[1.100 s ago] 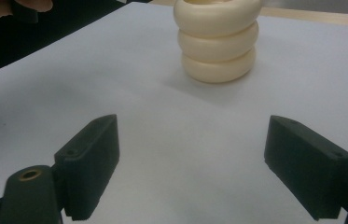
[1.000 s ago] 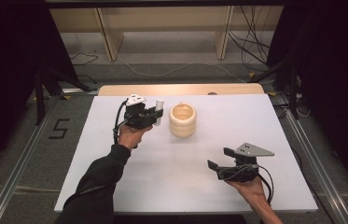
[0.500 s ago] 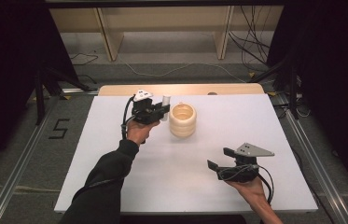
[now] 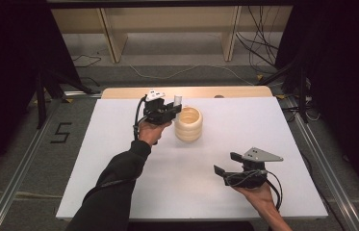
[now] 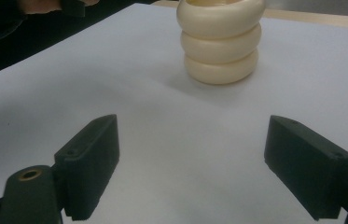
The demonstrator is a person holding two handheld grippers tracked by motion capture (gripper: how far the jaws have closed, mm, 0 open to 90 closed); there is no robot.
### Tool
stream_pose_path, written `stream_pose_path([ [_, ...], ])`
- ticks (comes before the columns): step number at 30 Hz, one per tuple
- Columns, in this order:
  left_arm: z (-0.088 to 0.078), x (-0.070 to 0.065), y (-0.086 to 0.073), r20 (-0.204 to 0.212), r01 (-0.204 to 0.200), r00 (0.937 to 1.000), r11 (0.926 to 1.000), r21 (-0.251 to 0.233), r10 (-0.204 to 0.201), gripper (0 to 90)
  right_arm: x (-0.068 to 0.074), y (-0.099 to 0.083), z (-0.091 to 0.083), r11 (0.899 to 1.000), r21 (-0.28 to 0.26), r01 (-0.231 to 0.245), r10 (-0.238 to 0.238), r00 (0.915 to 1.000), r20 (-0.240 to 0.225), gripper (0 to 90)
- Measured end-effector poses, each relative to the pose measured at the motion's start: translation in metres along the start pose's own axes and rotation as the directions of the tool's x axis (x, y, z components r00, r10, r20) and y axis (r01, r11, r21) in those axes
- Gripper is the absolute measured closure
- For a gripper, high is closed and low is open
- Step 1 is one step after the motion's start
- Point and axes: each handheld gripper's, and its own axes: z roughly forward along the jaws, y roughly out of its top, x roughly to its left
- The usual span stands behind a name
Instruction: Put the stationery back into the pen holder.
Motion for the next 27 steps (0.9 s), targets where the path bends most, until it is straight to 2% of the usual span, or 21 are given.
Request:
stream_pose_path([
  [14, 0.019, -0.012, 0.004, 0.021, 0.015, 0.9997, 0.9997, -0.017, -0.014, 68.2, 0.0, 0.0, 0.0, 1.0, -0.004, 0.009, -0.009, 1.0, -0.005, 18.6],
  [27, 0.032, -0.018, 0.002, 0.013, 0.009, 0.9999, 0.9998, -0.015, -0.009, 68.2, 0.0, 0.0, 0.0, 1.0, -0.004, 0.009, -0.009, 0.9999, -0.008, 18.7],
])
